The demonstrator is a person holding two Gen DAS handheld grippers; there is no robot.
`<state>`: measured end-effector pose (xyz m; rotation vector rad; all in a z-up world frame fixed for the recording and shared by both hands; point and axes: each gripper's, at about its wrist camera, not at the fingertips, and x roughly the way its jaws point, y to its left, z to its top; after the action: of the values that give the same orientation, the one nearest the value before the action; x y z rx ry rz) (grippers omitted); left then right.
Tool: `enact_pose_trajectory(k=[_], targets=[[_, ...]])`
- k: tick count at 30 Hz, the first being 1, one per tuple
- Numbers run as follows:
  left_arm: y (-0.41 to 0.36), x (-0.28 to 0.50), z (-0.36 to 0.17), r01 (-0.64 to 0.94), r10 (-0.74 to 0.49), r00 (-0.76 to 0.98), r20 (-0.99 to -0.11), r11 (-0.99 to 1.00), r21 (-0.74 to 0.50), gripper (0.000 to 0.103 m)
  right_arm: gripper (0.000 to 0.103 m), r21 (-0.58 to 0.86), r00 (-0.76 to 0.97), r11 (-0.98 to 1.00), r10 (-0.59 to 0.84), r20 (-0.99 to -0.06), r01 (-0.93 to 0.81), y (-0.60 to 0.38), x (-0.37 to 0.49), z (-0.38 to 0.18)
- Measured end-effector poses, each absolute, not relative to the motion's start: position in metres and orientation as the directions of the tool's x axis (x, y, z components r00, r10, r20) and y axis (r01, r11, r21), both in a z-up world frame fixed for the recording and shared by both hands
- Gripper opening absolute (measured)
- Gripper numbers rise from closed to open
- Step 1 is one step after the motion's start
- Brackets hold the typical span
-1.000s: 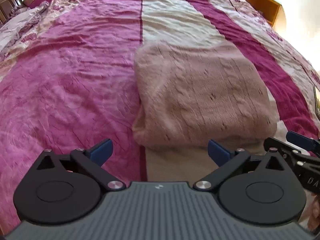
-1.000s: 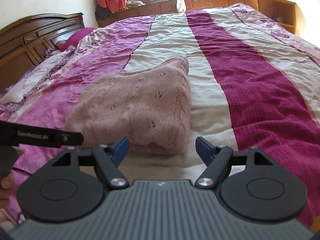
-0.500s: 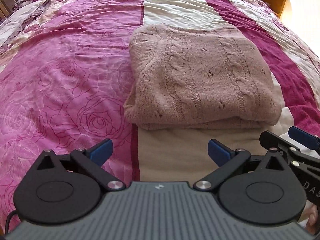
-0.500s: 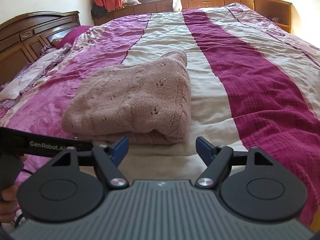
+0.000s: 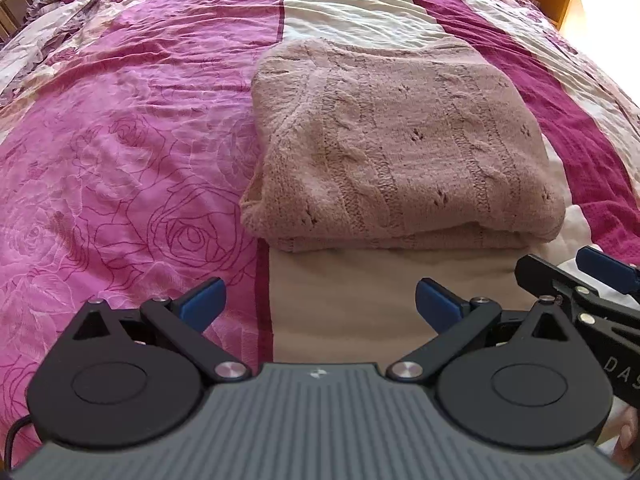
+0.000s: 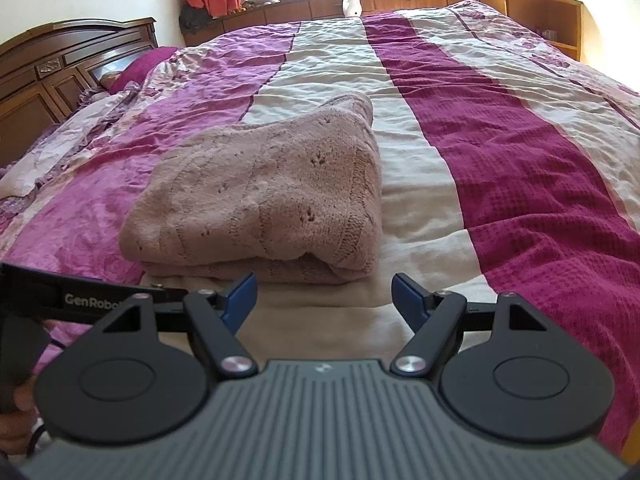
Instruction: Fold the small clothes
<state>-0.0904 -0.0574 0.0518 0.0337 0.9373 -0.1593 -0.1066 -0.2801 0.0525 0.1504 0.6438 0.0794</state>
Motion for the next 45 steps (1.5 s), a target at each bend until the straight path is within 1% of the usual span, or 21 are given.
enact_pose_trajectory(k=[45], targets=[[-0.0570,-0.0919,0.0516,0.166,-0.135,0.582,-0.802,0.985,-0.045,0.103,0.076,0.166,0.796,0.986,0.120,-0.594,-0.025,-0.2801,-0.1060,0.0529]])
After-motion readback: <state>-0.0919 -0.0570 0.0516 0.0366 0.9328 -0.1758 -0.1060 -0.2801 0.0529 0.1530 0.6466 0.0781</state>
